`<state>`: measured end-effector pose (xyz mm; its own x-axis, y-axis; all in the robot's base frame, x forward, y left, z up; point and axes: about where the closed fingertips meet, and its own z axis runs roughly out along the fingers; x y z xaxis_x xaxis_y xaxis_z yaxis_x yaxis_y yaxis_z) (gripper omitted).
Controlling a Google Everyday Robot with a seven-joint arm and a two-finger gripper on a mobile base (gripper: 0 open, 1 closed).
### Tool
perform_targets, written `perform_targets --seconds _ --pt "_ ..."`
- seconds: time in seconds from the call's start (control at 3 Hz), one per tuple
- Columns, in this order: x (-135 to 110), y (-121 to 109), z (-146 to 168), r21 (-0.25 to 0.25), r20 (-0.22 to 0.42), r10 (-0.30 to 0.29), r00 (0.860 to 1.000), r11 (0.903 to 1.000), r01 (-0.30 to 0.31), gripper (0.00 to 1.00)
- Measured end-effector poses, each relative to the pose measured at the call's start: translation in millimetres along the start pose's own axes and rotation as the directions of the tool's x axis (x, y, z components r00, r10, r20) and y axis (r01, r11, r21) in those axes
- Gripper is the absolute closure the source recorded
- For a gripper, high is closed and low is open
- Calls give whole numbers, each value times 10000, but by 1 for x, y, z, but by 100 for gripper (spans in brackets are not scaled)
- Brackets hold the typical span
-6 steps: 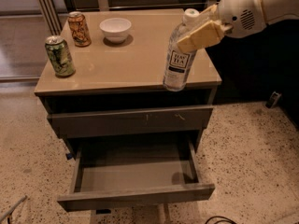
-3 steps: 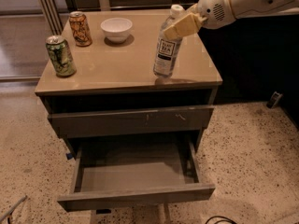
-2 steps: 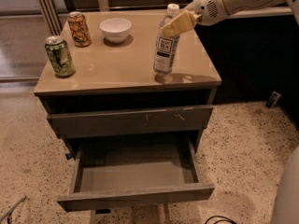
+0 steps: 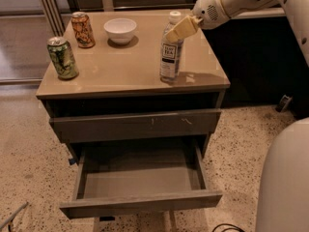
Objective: Pick blue plastic bottle from middle drawer and place on counter
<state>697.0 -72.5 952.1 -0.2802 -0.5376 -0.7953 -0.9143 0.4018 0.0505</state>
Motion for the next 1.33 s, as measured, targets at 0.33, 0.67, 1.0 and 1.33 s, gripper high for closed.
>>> perform_targets --seconds 0.33,0.67,1.0,1.33 --pt "4 -3 6 -75 -111 104 9999 9999 -105 100" --pt "4 -3 6 -75 -111 104 9999 9999 -105 81" --pt "4 -3 6 -76 -111 104 9999 9999 -105 58" --pt "4 -3 6 -76 -111 104 9999 9999 -105 35"
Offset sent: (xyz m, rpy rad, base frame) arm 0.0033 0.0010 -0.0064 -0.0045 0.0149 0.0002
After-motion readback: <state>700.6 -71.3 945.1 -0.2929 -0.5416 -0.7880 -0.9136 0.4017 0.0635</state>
